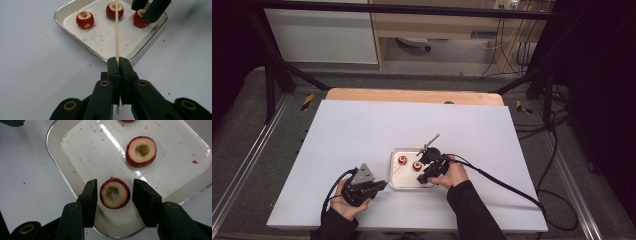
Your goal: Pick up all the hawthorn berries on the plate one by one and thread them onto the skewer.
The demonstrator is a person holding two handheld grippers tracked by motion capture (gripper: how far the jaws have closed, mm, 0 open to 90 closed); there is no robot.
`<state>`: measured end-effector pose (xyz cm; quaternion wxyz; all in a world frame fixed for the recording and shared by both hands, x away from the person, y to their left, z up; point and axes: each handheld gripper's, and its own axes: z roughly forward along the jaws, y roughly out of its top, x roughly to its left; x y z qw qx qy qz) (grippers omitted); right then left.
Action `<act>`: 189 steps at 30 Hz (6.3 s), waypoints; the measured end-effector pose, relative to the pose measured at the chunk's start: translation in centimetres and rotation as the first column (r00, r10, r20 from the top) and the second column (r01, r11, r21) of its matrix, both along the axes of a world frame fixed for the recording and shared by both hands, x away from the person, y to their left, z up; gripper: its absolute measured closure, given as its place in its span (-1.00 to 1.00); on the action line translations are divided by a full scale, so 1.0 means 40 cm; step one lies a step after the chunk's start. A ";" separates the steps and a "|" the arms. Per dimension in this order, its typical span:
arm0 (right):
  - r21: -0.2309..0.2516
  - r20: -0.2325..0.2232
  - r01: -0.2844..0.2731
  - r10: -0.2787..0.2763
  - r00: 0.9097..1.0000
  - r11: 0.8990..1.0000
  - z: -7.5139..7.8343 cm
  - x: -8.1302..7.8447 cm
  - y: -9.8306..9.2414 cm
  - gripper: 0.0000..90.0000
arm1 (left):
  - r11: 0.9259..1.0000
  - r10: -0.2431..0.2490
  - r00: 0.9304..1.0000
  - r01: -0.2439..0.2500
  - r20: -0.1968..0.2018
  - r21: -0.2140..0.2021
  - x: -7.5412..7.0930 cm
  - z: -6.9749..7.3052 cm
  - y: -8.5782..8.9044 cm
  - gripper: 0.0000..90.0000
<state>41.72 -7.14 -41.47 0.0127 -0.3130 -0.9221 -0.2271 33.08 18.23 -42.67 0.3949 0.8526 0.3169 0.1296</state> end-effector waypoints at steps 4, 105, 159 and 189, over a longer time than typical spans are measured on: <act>-0.005 -0.001 -0.008 0.008 1.000 1.000 -0.004 0.003 0.001 0.27 | 1.000 0.000 1.000 0.000 0.000 0.001 0.000 0.000 0.000 0.96; 0.809 -0.098 0.378 -0.530 0.842 0.451 0.078 -0.006 -0.155 0.36 | 0.943 0.189 0.982 -0.184 -0.011 -0.276 -0.024 -0.017 -0.162 0.96; 0.827 -0.109 0.382 -0.549 0.829 0.413 0.054 -0.034 -0.125 0.37 | 0.922 0.233 0.972 -0.230 -0.030 -0.313 -0.015 0.002 -0.184 0.96; 0.815 -0.099 0.367 -0.516 0.851 0.449 0.052 -0.041 -0.137 0.39 | 0.941 0.178 0.984 -0.173 -0.009 -0.291 0.014 0.017 -0.185 0.97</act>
